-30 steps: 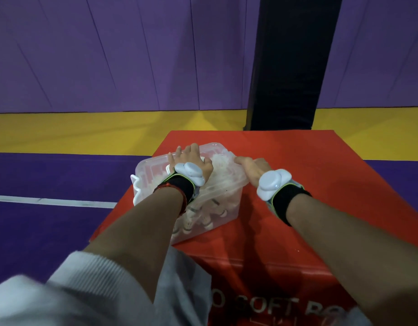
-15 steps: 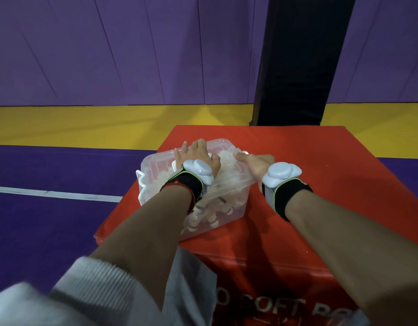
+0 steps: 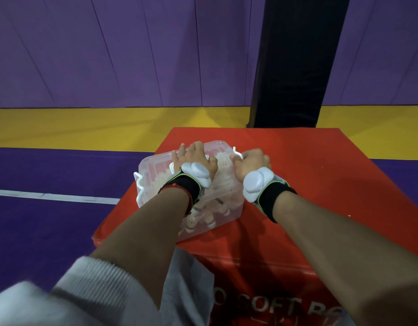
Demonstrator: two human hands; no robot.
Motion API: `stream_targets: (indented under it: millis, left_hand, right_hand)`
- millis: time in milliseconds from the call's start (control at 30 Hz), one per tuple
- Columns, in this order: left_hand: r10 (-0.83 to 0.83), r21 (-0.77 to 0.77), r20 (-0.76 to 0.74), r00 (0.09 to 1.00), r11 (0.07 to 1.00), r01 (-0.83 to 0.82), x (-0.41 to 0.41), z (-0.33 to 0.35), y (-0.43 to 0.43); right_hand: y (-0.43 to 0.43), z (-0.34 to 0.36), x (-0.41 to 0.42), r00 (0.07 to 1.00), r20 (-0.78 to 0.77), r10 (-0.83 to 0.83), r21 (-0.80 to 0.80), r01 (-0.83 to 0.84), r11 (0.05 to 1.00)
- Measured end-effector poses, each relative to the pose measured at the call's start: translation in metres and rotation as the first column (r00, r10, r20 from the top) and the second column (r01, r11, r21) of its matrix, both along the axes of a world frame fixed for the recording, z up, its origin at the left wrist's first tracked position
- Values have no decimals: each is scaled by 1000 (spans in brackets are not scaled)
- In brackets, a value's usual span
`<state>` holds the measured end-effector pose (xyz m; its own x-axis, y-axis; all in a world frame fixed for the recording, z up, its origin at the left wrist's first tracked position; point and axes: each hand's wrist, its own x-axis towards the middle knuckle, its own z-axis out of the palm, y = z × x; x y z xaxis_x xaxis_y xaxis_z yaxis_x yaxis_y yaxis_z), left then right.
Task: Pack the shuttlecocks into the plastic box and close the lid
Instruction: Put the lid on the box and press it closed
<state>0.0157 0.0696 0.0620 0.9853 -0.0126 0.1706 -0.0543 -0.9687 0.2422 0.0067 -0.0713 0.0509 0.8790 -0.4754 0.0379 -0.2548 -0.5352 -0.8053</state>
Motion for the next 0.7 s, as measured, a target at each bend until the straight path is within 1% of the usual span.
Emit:
stream_targets:
  millis: [67,167,233,367,467,533,567,600,633,667,700]
  left_hand:
    - [2,-3,3,1000,1000,-2,0,1,0]
    - [8,-19,-29,1000,1000,-9,1,4,2]
    - [-3,-46,-42,999,999,1,-1,9,6]
    - [-35,-86,0,999,996,35,-18,21,21]
    - [70,-28,9,997,997,-70,-32,30,44]
    - [208,9,-34,977,978,-208,-41,34,61]
    - [299,5,-68,952,954,-299,-45,34,68]
    - [382,-42,-101,919,921,-387,-49,34,73]
    - [431,-134,-145,890,883,-450,-58,36,77]
    - [416,-253,-193,888,854,-455,-63,38,77]
    - [370,-321,-230,900,845,-429,-63,35,75]
  right_hand:
    - [1,-3,0,999,34,-15,-63,17,998]
    - [-3,-4,0,999,32,13,-68,-11,998]
    - [-5,-2,-1,999,29,43,-65,-41,997]
    - [0,11,-5,990,-14,141,-104,-142,984]
    - [2,13,-5,980,-89,176,-98,-184,978]
    - [4,9,-4,981,-103,165,-107,-176,979]
    - [5,8,-5,985,-100,141,-111,-152,982]
    - [5,6,-5,990,-91,112,-112,-122,986]
    - [7,5,-6,993,-84,88,-101,-97,990]
    - [7,4,-7,995,-82,65,-95,-73,993]
    - [7,3,-8,995,-82,48,-83,-54,995]
